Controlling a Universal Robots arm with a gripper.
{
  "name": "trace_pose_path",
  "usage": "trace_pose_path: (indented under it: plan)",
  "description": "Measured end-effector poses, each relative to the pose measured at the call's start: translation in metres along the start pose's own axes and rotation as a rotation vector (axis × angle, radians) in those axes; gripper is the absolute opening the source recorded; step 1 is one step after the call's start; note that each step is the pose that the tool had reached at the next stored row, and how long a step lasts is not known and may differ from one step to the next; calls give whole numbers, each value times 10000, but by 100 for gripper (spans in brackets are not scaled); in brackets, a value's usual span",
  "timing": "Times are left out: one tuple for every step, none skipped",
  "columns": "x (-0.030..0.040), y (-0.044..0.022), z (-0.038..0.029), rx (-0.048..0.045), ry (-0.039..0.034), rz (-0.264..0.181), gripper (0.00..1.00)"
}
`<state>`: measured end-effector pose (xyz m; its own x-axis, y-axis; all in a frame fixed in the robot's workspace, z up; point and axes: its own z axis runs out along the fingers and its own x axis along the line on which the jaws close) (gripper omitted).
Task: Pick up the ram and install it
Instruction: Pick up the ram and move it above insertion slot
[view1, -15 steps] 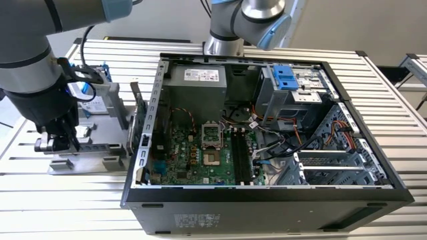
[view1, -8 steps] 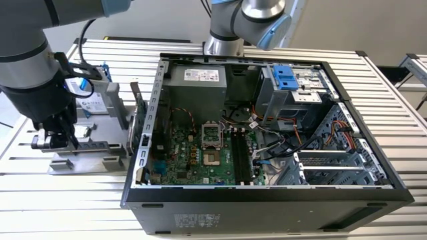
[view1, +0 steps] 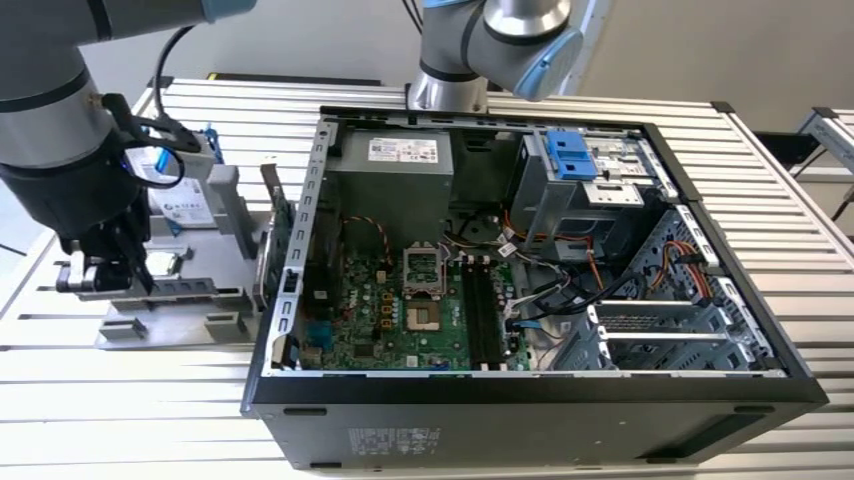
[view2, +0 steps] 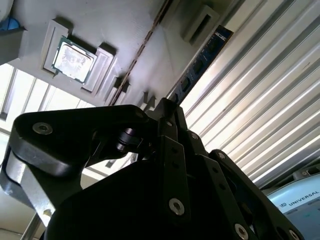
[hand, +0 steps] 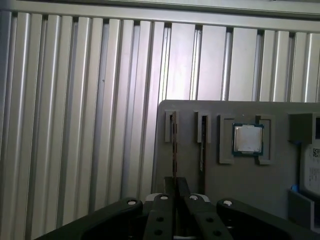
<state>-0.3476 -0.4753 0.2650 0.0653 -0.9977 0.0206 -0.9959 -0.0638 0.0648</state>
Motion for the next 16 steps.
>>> trace_pose_path:
  plan:
    - [0,1,-12,0,0,0,0]
    - [0,2,-25,0,0,0,0]
    - [1,4,-38,-1,0,0,0]
    - [1,5,-50,0,0,0,0]
    - [1,6,-62,0,-1,0,0]
    - [1,7,-73,1,-1,0,0]
    - [2,9,-87,0,0,0,0]
    - [2,10,-98,0,0,0,0]
    - [2,11,-110,0,0,0,0]
    - [2,13,-123,0,0,0,0]
    - [3,14,-135,-1,0,0,0]
    - [3,15,-146,0,0,0,0]
    - [3,17,-156,0,0,0,0]
    - [3,18,-166,0,0,0,0]
    - [3,20,-175,0,0,0,0]
    - [3,21,-186,0,0,0,0]
